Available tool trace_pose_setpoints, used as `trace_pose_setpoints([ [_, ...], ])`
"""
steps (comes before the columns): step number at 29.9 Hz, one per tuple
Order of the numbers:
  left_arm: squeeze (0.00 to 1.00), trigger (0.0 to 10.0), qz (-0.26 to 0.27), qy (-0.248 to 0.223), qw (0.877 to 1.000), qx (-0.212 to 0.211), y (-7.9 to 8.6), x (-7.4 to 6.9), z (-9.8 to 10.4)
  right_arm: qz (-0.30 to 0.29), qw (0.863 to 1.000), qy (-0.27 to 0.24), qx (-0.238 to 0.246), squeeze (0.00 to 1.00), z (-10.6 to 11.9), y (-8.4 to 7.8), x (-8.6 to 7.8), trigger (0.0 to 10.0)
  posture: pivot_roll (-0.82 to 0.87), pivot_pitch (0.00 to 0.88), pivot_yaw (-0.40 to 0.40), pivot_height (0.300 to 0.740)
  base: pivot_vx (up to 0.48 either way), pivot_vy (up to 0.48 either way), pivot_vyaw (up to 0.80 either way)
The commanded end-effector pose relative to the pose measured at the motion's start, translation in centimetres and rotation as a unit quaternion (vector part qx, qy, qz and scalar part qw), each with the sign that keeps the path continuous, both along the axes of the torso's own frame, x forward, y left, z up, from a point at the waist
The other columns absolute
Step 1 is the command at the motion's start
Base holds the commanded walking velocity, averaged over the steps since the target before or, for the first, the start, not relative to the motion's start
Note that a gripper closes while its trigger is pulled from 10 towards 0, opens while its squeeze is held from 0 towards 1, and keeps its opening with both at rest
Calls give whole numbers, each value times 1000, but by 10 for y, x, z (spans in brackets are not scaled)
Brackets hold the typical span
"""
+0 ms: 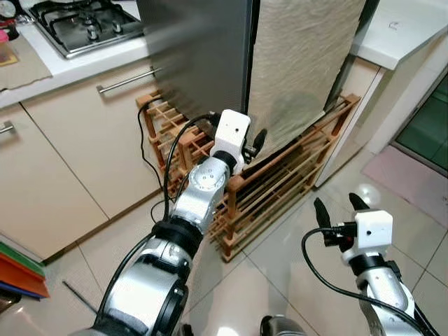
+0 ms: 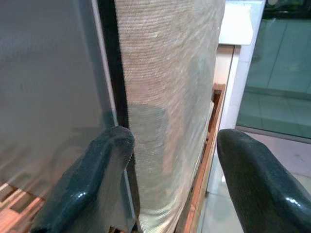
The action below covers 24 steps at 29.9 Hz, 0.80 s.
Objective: Restocking fridge
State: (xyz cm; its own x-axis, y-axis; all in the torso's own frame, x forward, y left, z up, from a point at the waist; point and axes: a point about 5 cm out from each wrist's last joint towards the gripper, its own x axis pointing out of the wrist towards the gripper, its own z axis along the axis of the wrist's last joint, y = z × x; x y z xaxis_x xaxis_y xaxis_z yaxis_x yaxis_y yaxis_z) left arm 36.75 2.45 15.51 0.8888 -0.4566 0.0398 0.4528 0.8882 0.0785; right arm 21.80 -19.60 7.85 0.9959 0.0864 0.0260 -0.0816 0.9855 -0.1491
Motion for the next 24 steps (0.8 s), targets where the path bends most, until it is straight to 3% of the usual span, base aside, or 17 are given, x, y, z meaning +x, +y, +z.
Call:
trace_pose_setpoints([
  [1, 0, 10000, 4, -8, 1000, -4, -5, 3, 6, 0, 1000, -2, -4, 0, 3, -2, -3, 10000, -222, 68, 33, 724, 0, 0, 0],
  [9, 0, 10000, 4, -3, 1000, -2, -14, 3, 5, -1, 1000, 0, -6, 0, 3, -4, -4, 10000, -226, 74, 32, 724, 0, 0, 0],
  [17, 0, 10000, 54, 10, 998, 21, -2, 12, 3, -1, 1000, 8, -7, 0, -3, -7, -5, 10000, -231, 79, 33, 724, 0, 0, 0],
  [24, 0, 10000, 52, 16, 998, 14, -5, 14, 6, -2, 1000, 13, -8, 0, -8, -10, -5, 10000, -240, 80, 33, 724, 0, 0, 0],
])
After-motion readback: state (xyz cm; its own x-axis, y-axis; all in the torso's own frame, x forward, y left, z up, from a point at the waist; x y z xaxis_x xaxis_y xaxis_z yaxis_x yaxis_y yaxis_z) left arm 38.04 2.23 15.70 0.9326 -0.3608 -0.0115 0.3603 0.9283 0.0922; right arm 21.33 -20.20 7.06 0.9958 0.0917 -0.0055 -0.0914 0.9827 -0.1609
